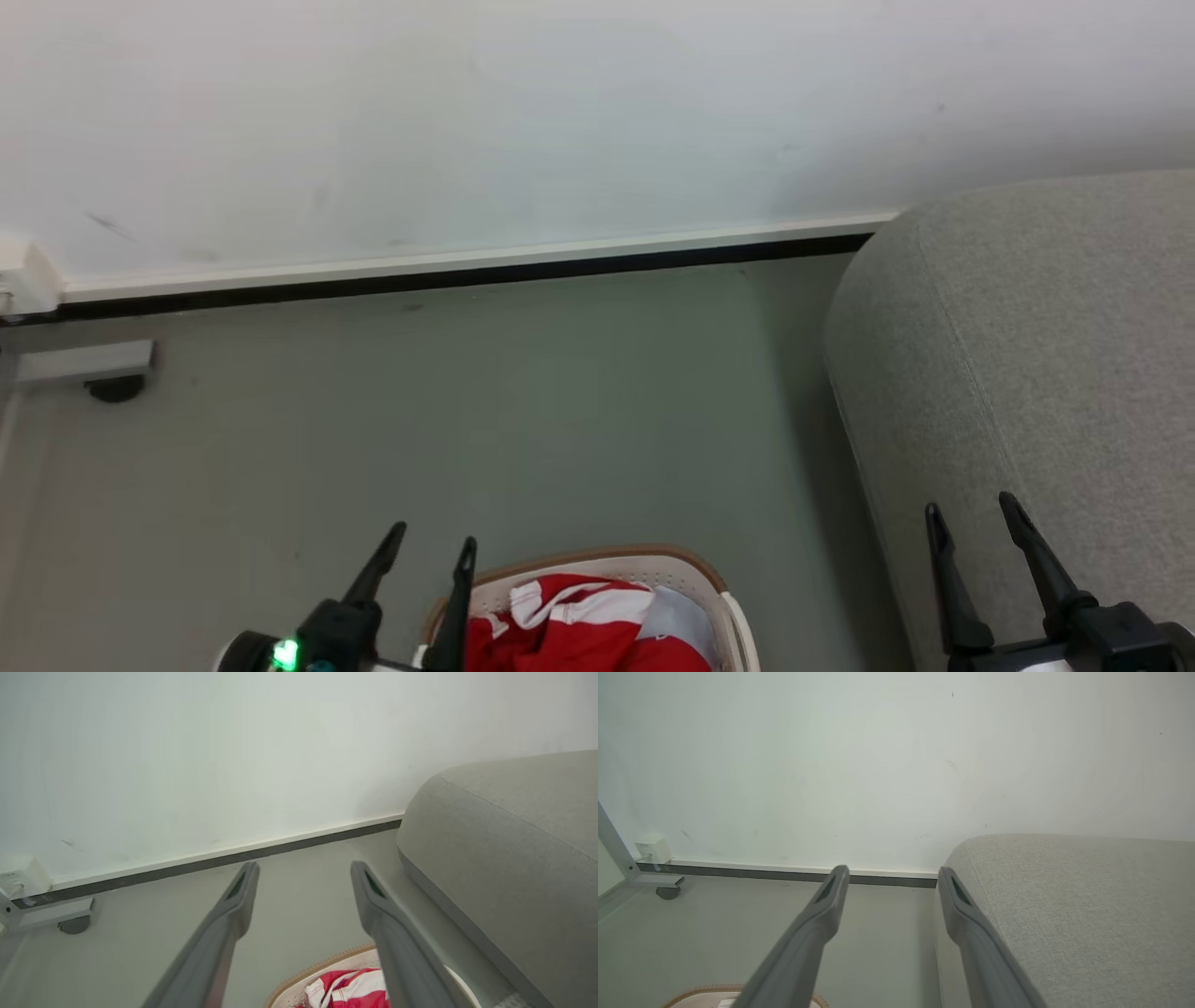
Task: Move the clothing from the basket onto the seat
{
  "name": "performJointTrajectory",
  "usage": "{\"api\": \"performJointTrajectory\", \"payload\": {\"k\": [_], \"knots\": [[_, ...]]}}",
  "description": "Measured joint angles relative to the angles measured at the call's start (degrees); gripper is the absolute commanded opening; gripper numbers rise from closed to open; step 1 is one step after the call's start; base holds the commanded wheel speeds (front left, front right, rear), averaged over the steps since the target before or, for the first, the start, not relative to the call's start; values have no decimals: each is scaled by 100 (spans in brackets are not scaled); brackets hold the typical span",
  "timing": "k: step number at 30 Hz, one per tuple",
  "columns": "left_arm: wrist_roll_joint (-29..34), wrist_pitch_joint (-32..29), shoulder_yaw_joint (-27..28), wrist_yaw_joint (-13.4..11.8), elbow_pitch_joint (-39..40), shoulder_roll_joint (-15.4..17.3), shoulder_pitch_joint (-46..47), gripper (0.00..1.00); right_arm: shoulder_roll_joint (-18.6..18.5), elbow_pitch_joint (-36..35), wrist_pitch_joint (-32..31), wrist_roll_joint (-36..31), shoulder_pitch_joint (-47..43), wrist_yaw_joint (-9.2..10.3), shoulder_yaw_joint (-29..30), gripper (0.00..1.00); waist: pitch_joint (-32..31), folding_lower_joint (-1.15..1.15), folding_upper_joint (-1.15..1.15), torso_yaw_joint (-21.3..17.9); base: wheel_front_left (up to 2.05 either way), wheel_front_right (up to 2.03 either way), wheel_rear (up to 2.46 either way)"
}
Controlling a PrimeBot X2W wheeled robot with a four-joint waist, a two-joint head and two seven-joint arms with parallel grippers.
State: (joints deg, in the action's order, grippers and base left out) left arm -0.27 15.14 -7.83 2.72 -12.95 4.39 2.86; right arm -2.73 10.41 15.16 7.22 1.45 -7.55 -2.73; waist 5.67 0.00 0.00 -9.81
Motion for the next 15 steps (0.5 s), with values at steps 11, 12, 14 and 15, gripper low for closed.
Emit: {"api": "performJointTrajectory", "payload": {"k": [11,12,14,15], "knots": [[479,0,-1138,365,-1790,81,809,100,-3,-250,1,166,355,0,-156,100,726,0,0,-482,0,0,0],[531,0,-1258,382,-2029,88,912,100,-3,-271,1,190,406,0,-185,100,812,0,0,-516,0,0,0],[653,-45,-1467,409,-2474,89,1113,100,-7,-313,1,224,506,0,-234,100,982,0,0,-578,0,0,0],[692,-77,-1563,428,-2671,87,1220,100,-4,-334,1,248,559,0,-270,100,1072,0,0,-610,0,0,0]]}}
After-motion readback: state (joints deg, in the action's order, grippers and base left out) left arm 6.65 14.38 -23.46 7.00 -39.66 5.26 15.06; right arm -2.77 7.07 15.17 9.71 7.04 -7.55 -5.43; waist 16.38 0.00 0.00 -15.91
